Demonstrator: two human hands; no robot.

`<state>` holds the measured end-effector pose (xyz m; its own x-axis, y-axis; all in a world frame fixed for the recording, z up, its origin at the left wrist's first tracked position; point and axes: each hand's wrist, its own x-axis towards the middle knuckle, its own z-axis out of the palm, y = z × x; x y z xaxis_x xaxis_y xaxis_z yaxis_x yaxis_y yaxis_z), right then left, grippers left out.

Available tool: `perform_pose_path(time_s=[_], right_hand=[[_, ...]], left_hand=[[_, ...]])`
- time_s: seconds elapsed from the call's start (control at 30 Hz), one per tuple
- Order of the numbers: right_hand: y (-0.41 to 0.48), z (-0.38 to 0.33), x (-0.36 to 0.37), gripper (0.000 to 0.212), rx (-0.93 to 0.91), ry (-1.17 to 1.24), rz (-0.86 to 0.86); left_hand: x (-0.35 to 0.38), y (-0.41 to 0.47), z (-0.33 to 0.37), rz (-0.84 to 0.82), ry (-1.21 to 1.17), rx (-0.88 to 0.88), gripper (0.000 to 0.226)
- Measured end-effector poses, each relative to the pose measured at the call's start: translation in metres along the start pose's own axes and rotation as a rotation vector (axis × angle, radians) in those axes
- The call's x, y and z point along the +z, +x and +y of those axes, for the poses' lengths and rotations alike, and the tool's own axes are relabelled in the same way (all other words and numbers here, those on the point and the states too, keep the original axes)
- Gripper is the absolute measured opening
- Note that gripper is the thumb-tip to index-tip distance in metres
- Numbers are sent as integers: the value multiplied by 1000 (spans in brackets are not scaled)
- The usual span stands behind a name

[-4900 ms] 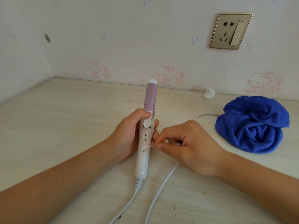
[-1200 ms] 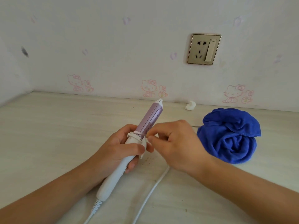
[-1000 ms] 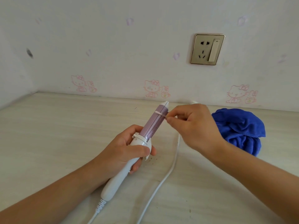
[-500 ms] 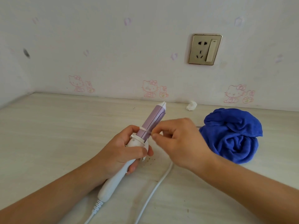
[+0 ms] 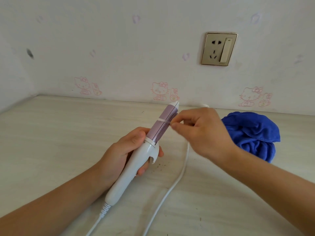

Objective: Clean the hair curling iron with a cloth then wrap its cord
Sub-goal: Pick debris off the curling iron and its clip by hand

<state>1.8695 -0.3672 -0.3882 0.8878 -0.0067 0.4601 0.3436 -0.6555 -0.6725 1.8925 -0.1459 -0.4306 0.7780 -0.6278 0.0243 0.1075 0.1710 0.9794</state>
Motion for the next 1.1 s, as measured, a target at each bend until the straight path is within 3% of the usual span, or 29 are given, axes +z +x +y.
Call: perform_pose_path(time_s=[0.1,0.23,0.47,0.63,0.8,1.0,1.1], right_hand=[[8,7,-7,20,37,67,63],[-13,-2,13,18,-59,-14,-53],[4,10,-3,19,31,69,50],[-14,-2,13,14,-101,-11,-42],[8,10,-7,19,24,57,82],[-15,-6,12,13,-132,8,-62],[2,3,-2,14,-47,31,34]], left_hand=[[2,-1,-2,14,22,26,51],[4,-2,-2,33,-27,-33,59],[3,-1,-1,20,-16,0,47],[3,-1,-1,26,4,-9,48],[5,0,-1,24,55,-12,49],[3,0,4,-12,71,-26,57],[4,1,4,-37,71,-36,59]])
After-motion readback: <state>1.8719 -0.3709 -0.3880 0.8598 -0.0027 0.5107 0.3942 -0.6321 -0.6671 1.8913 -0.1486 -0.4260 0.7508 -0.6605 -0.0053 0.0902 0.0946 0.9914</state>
